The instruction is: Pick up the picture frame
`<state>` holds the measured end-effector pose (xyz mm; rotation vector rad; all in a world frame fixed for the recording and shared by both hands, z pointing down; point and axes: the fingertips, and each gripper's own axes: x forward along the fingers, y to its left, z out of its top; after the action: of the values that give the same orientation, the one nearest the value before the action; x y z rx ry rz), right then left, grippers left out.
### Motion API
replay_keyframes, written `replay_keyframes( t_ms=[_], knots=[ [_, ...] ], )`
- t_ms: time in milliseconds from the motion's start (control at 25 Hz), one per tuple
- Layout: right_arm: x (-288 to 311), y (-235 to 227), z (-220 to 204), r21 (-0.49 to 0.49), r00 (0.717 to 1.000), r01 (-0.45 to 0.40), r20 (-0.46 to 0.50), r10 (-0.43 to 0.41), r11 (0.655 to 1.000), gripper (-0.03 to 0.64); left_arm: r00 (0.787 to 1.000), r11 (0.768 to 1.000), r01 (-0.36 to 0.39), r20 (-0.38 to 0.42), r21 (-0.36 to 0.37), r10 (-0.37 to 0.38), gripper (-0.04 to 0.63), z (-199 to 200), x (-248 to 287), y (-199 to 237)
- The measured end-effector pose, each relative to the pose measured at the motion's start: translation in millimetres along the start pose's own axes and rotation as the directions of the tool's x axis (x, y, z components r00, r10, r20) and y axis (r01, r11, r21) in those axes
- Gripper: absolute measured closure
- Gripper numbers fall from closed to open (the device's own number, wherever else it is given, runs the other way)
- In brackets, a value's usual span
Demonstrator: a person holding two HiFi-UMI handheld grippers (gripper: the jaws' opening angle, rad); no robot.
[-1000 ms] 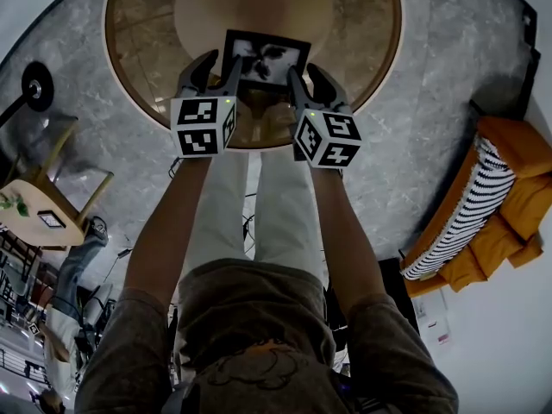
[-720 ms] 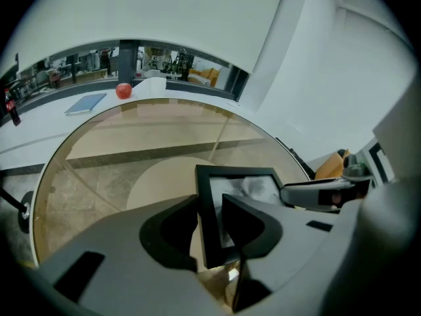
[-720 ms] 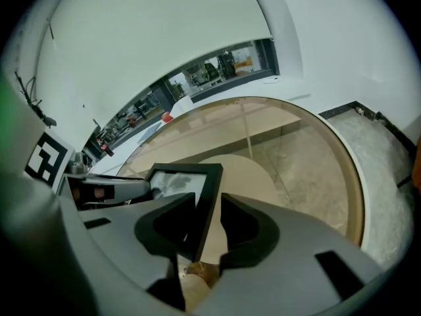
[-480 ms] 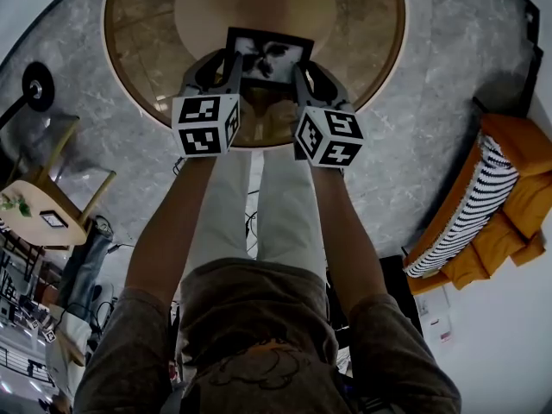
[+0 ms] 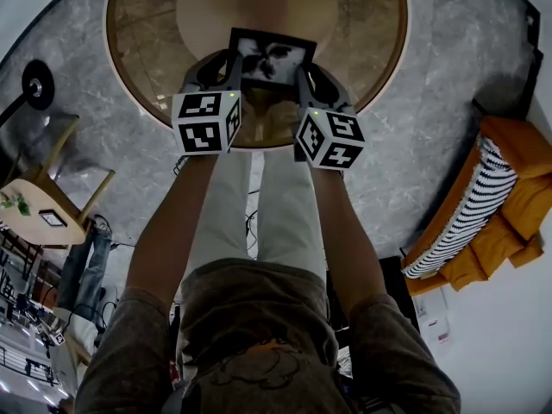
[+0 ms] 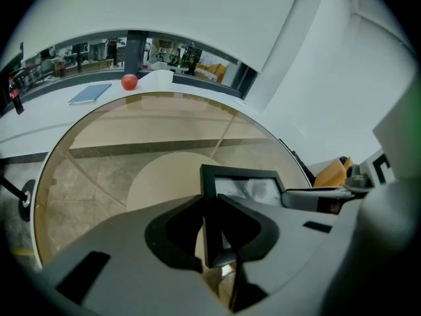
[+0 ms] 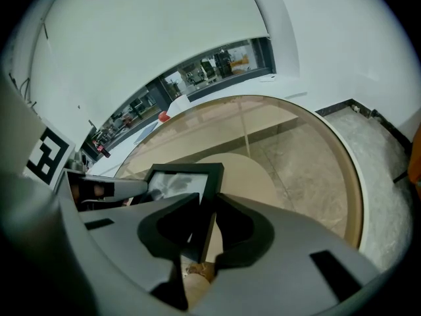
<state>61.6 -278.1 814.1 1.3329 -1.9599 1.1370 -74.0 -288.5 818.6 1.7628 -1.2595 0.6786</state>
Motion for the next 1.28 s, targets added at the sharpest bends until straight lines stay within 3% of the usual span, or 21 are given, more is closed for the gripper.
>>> replay_keyframes(
  t_ms=[520, 840, 1280],
  knots=[
    [-15.4, 5.5, 19.4, -0.013, 1.000, -0.004, 0.000, 0.004, 1.000, 0.528, 1.000, 1.000, -0.013, 0.001, -0.022, 0.013, 0.512, 12.0, -18.6, -9.0],
    [-58.5, 17.3, 72.9, -0.023, 0.999, 0.002, 0.046, -0.001, 1.000, 0.528, 0.998, 0.999, -0.031, 0.057, -0.008, 0.032, 0.512, 64.7, -63.7, -36.2],
    [-138.7, 56.7, 174.4, -0.069, 0.982, -0.003, 0.186, 0.016, 0.998, 0.529, 0.981, 0.999, -0.034, 0.191, -0.007, 0.034, 0.512, 157.9, -152.5, -72.2]
  ],
)
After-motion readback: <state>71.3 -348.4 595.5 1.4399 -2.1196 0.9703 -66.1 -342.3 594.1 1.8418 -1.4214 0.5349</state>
